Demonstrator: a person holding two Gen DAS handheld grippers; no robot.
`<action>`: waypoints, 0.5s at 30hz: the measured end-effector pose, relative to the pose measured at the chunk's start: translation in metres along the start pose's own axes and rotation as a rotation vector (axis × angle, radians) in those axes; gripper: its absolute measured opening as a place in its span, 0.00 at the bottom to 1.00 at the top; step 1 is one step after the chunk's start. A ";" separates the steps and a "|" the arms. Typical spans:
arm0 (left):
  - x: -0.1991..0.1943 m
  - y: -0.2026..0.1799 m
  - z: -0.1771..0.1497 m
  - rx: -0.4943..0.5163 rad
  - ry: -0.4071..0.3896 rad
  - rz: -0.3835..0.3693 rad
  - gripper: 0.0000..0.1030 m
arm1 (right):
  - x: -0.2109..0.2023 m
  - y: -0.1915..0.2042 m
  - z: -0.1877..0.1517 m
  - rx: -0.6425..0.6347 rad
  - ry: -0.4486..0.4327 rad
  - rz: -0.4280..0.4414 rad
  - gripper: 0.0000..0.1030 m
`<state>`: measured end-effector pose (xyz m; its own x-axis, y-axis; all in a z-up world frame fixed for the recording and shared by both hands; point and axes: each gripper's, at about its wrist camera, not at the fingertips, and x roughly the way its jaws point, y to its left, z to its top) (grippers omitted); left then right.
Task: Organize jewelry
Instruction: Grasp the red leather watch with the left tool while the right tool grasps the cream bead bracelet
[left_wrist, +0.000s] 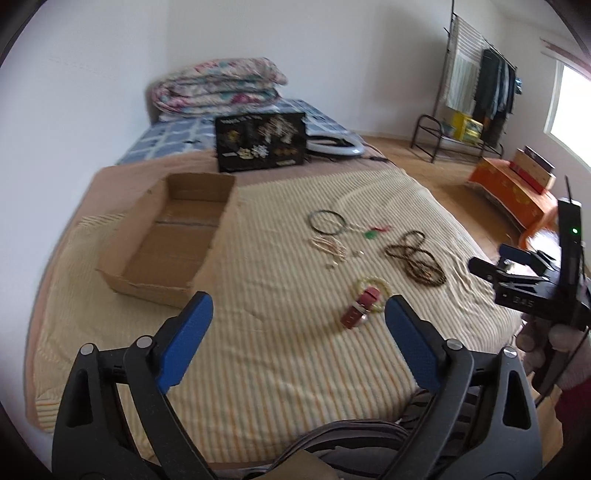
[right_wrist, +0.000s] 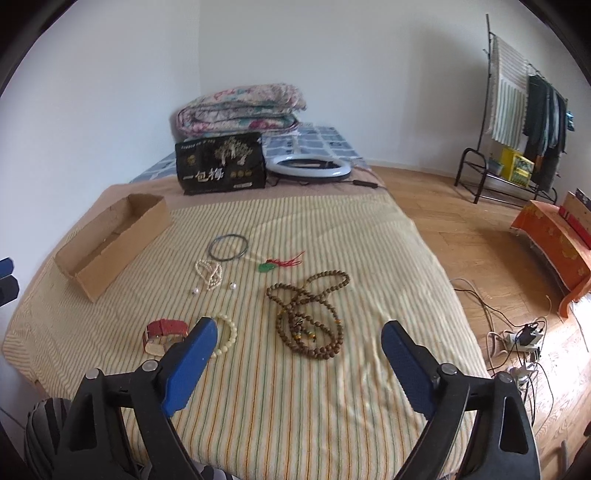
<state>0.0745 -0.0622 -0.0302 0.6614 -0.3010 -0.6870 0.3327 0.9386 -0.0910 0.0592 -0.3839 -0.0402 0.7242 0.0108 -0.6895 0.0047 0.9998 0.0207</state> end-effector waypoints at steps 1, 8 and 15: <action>0.005 -0.003 0.000 0.009 0.011 -0.014 0.90 | 0.004 0.001 0.000 -0.006 0.012 0.008 0.85; 0.042 -0.021 0.001 0.077 0.112 -0.126 0.75 | 0.037 0.008 0.000 -0.030 0.093 0.109 0.78; 0.081 -0.029 0.005 0.140 0.211 -0.211 0.61 | 0.081 0.013 0.000 -0.018 0.206 0.213 0.59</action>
<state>0.1213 -0.1149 -0.0796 0.4186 -0.4314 -0.7992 0.5467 0.8224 -0.1577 0.1179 -0.3702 -0.0954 0.5523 0.2223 -0.8034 -0.1465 0.9747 0.1690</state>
